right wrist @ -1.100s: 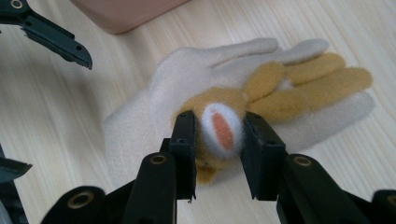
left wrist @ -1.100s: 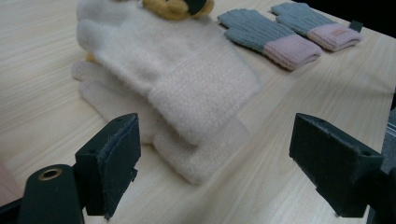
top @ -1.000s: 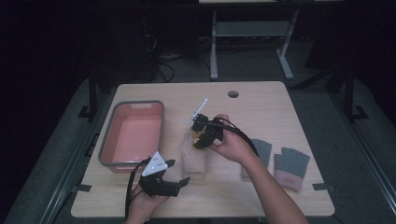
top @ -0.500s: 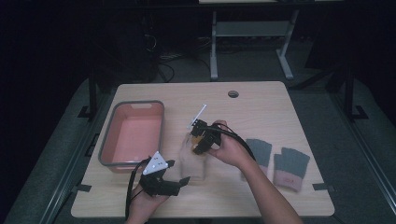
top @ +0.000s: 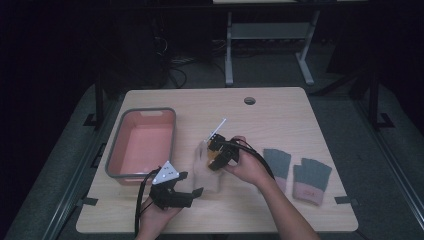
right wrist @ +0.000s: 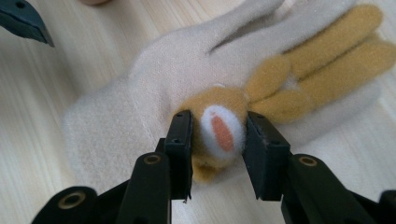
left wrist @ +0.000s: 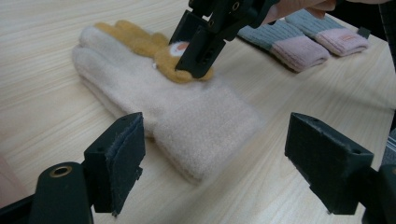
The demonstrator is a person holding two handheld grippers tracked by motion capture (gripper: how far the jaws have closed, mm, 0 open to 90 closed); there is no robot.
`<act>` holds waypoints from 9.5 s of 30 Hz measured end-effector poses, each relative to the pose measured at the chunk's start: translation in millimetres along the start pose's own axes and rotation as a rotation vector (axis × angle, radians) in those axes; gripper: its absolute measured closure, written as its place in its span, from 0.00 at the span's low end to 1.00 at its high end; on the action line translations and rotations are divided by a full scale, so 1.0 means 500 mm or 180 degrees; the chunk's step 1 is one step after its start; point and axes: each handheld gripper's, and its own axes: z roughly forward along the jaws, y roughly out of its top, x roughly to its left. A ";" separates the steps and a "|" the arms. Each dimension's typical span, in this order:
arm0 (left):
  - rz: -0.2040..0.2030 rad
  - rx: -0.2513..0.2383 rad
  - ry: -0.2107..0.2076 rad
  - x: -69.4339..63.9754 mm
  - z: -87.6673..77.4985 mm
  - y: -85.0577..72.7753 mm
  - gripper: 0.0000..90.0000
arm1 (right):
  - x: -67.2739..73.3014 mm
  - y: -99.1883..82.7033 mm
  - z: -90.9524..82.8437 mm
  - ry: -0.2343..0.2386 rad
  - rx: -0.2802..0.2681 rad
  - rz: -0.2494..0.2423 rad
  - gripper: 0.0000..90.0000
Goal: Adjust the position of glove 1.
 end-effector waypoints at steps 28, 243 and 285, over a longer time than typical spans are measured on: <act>-0.0573 0.0193 -0.0085 0.005 0.031 0.014 0.23 | -0.005 -0.113 -0.069 -0.0020 -0.0498 0.0388 0.48; -0.1159 0.0966 -0.0734 0.064 0.148 0.071 0.77 | -0.048 -0.186 0.008 0.1119 -0.0964 0.2152 0.93; -0.0882 0.0489 -0.0643 0.120 0.002 0.240 0.77 | -0.039 -0.018 -0.154 0.1050 -0.1372 0.1740 0.93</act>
